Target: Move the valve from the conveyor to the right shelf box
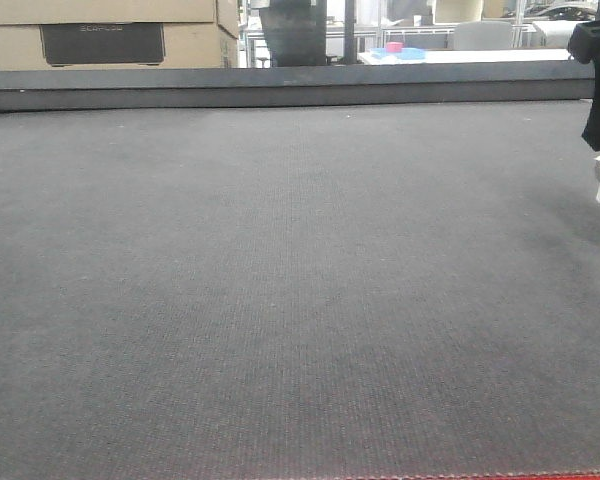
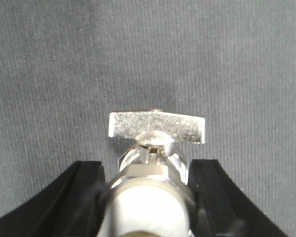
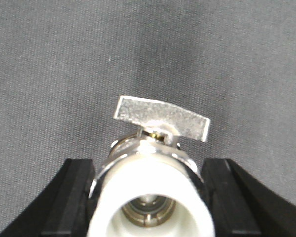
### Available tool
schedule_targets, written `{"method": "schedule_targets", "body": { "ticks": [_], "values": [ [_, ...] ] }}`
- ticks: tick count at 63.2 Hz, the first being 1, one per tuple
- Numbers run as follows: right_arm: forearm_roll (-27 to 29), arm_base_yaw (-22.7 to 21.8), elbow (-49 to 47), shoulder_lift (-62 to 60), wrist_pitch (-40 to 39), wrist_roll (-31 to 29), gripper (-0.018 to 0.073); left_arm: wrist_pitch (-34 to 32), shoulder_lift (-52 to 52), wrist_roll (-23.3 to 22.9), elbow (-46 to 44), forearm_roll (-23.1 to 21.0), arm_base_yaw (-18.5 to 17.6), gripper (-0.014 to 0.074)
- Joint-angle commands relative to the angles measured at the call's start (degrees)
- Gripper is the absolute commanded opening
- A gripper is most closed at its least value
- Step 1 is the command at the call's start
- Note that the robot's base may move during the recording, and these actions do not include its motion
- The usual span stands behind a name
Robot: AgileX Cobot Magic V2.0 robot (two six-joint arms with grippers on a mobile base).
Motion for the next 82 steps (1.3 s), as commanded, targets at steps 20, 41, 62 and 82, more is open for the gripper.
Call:
{"method": "schedule_targets", "body": {
  "ticks": [20, 41, 62, 82],
  "values": [
    [-0.3, 0.1, 0.4, -5.6, -2.1, 0.1, -0.0151, 2.0, -8.6, -4.9, 0.1, 0.0, -2.7, -0.0111],
    [0.1, 0.1, 12.6, -13.9, -8.6, 0.1, -0.0151, -11.3, -28.8, -6.6, 17.2, -3.4, -5.2, -0.0111],
    [3.4, 0.1, 18.4, -24.6, -11.5, 0.1, -0.0151, -23.7, -50.2, -6.6, 35.9, -4.2, -5.2, -0.0111],
    [3.4, 0.1, 15.6, -35.5, -14.4, 0.1, -0.0151, -30.9, -63.7, -6.6, 40.1, -4.2, -5.2, -0.0111]
  ]
}}
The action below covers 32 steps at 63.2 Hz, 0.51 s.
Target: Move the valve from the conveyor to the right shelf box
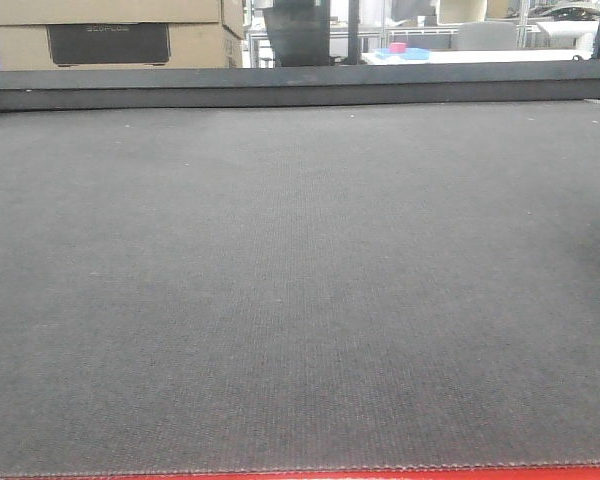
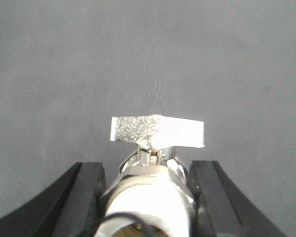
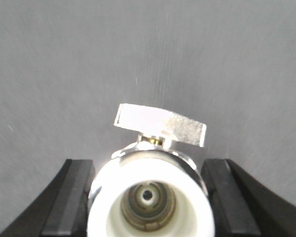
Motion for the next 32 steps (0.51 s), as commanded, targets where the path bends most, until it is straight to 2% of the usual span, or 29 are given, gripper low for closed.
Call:
{"method": "schedule_targets", "body": {
  "ticks": [1, 18, 32],
  "values": [
    [0.1, 0.1, -2.4, -3.6, -4.5, 0.1, -0.0151, -4.7, -2.8, -0.5, -0.3, -1.0, -0.3, -0.0111],
    [0.1, 0.1, -9.4, -7.1, -4.5, 0.1, -0.0151, -5.3, -4.0, -0.5, -0.3, -1.0, -1.0, -0.0111],
    [0.1, 0.1, -10.0, -7.1, -4.5, 0.1, -0.0151, -5.3, -4.0, -0.5, -0.3, -0.9, -1.5, -0.0111]
  ]
}}
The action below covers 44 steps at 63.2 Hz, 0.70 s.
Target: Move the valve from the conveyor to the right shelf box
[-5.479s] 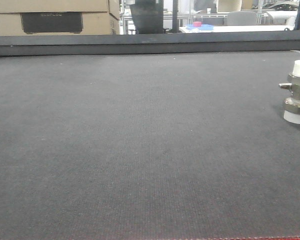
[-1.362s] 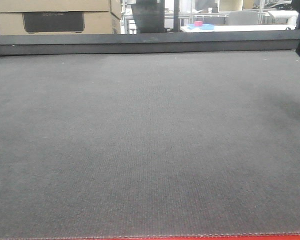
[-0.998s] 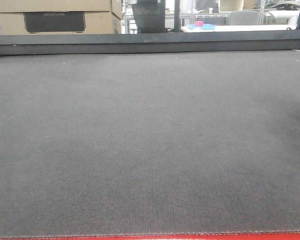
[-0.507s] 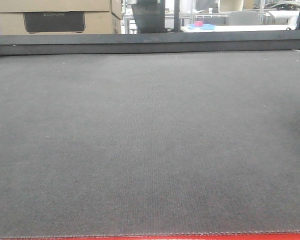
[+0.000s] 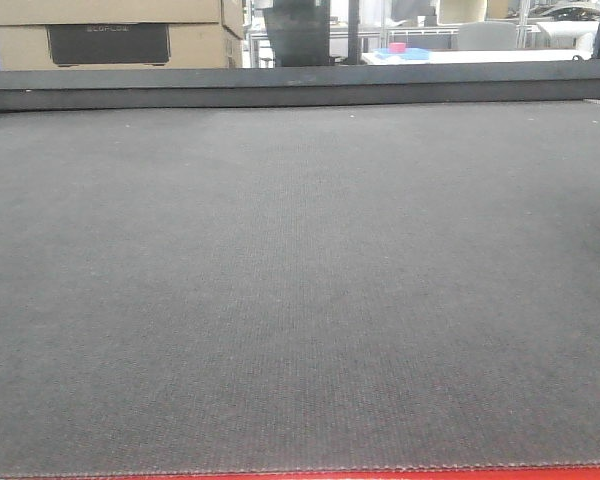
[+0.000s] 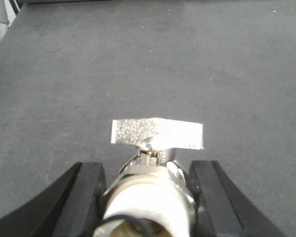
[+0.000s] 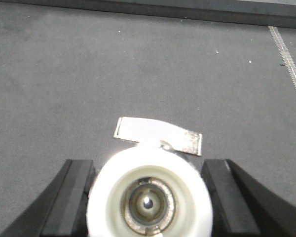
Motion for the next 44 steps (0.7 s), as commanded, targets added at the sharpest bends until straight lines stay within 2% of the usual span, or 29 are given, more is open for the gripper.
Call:
{"method": "schedule_targets", "body": {
  "ticks": [1, 44],
  "values": [
    [-0.1, 0.1, -1.0, -0.5, -3.5, 0.1, -0.0151, -3.2, -0.5, -0.5, -0.4, -0.6, -0.4, -0.0111],
    [-0.1, 0.1, -0.9, -0.5, -3.7, 0.1, -0.0151, -5.0, -0.5, -0.5, -0.4, -0.6, -0.4, -0.0111]
  ]
}}
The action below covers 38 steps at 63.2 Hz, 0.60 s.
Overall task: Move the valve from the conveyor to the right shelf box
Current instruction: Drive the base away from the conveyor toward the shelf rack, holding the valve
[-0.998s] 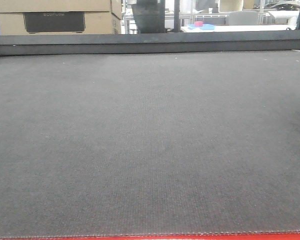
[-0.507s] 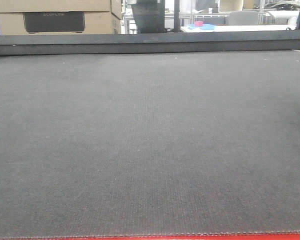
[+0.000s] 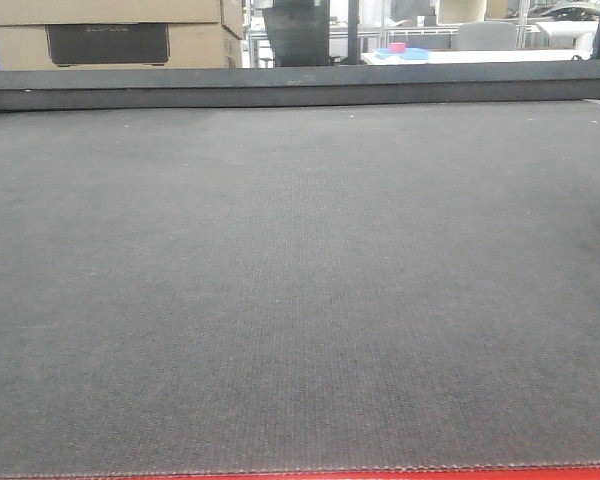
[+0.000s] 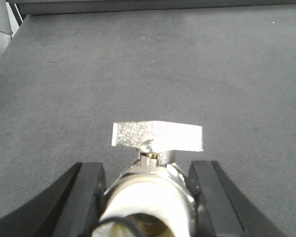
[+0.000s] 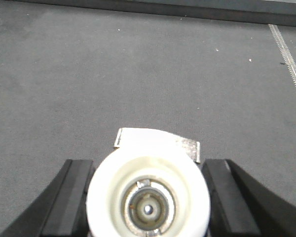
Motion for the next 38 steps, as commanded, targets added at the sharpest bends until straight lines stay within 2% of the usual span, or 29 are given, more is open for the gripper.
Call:
{"method": "schedule_targets", "body": {
  "ticks": [1, 38],
  "values": [
    [-0.1, 0.1, -0.9, -0.5, -3.8, 0.1, -0.0151, -3.0, -0.5, -0.5, -0.4, -0.6, -0.4, -0.0111],
    [-0.1, 0.1, -0.9, -0.5, -3.8, 0.1, -0.0151, -3.0, -0.5, -0.5, -0.4, -0.6, -0.4, -0.0111]
  ]
}}
